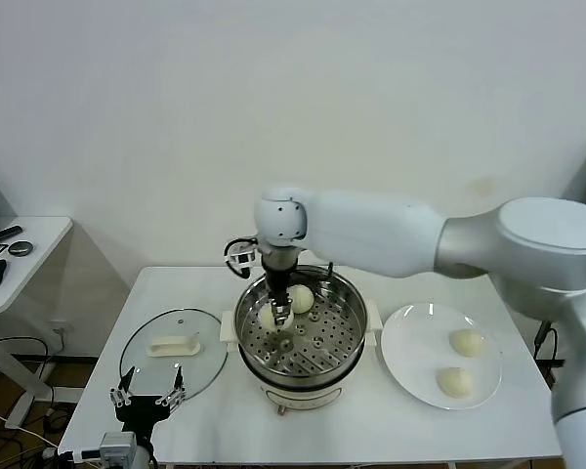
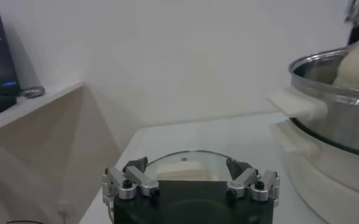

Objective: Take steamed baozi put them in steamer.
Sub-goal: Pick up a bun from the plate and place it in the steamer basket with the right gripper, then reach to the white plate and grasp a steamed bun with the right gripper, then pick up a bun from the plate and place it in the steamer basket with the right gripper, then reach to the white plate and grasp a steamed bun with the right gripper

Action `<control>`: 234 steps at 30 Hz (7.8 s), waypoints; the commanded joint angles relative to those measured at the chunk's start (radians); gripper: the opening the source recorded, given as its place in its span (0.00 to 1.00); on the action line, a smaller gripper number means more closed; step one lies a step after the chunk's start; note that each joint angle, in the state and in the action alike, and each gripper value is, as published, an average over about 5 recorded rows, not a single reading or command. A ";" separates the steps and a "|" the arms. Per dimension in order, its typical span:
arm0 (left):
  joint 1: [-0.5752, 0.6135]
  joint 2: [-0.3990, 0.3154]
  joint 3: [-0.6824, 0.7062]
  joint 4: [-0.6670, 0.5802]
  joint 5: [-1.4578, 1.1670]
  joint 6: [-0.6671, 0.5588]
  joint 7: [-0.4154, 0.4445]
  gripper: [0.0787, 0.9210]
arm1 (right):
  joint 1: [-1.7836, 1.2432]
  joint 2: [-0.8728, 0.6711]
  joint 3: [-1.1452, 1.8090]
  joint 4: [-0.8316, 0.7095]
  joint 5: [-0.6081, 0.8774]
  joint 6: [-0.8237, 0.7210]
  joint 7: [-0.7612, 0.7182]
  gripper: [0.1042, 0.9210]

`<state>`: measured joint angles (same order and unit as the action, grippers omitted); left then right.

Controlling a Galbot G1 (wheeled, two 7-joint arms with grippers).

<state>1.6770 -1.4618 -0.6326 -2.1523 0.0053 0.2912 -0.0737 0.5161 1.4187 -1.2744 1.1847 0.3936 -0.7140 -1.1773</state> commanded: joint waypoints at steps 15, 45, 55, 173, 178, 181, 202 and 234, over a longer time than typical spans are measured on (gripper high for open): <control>-0.012 -0.008 0.003 0.016 -0.002 0.000 0.003 0.88 | -0.096 0.099 0.011 -0.088 -0.023 -0.014 0.049 0.69; 0.009 -0.022 -0.024 -0.002 -0.028 0.016 0.023 0.88 | 0.035 -1.035 0.142 0.510 -0.288 0.215 -0.177 0.88; 0.038 -0.037 -0.023 0.006 -0.005 0.017 0.023 0.88 | -0.659 -1.003 0.648 0.334 -0.529 0.269 -0.154 0.88; 0.002 -0.068 -0.019 0.026 0.099 -0.025 -0.003 0.88 | 0.065 -0.234 -0.048 0.419 -0.495 1.222 -0.083 0.44; -0.003 -0.068 -0.019 0.025 0.096 -0.024 -0.002 0.88 | 0.043 -0.190 -0.047 0.390 -0.506 1.225 -0.087 0.44; -0.005 -0.068 -0.020 0.024 0.094 -0.024 -0.001 0.88 | 0.031 -0.171 -0.047 0.382 -0.511 1.224 -0.092 0.44; -0.010 -0.070 -0.019 0.034 0.089 -0.023 0.000 0.88 | -0.009 -0.152 -0.044 0.336 -0.487 1.156 -0.125 0.63; 0.003 -0.041 -0.030 0.000 -0.028 0.010 0.029 0.88 | -0.114 -0.941 0.339 0.137 -0.221 0.322 -0.145 0.88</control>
<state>1.6731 -1.5139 -0.6547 -2.1477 0.0369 0.2937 -0.0462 0.6428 0.7301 -1.1344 1.4452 0.2270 -0.0897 -1.3104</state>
